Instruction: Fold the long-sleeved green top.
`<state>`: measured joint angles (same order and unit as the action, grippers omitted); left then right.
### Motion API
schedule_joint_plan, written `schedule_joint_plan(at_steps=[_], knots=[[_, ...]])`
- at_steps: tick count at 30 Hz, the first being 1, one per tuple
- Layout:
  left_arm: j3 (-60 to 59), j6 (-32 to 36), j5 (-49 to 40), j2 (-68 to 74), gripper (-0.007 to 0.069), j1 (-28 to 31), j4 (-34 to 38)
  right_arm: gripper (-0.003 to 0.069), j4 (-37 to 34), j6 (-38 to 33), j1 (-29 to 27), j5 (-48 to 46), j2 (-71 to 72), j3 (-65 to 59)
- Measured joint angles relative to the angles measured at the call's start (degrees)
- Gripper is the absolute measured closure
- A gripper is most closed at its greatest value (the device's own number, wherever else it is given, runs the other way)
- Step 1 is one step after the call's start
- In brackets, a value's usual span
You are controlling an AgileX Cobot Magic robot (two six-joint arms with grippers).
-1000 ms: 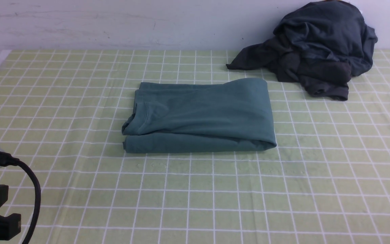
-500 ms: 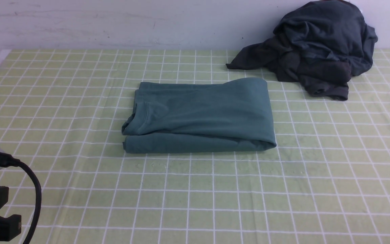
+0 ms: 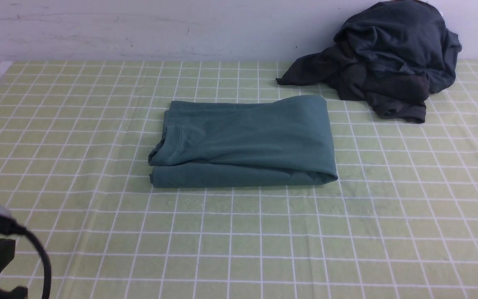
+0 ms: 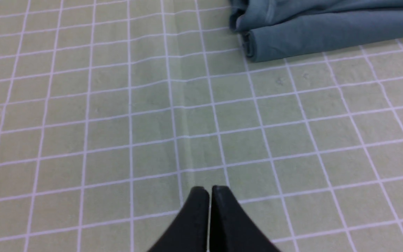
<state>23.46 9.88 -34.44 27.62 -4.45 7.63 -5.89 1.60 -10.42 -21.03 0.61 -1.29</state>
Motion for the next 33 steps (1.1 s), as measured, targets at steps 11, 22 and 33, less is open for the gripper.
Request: schedule_joint_plan(at_steps=[11, 22, 33], knots=[[-20.5, 0.2, 15.0, -25.5, 0.0628, -0.4, -2.7, 0.0673, 0.0, 0.0, 0.0, 0.0, 0.0, 0.0], [-25.1, -0.5, 16.9, -28.2, 0.0628, 8.5, -6.3, 0.0673, 0.0, 0.0, 0.0, -0.1, 0.0, 0.0], [-24.7, -6.1, 15.0, -28.2, 0.0628, 8.3, -8.5, 0.0673, 0.0, 0.0, 0.0, -0.1, 0.0, 0.0]])
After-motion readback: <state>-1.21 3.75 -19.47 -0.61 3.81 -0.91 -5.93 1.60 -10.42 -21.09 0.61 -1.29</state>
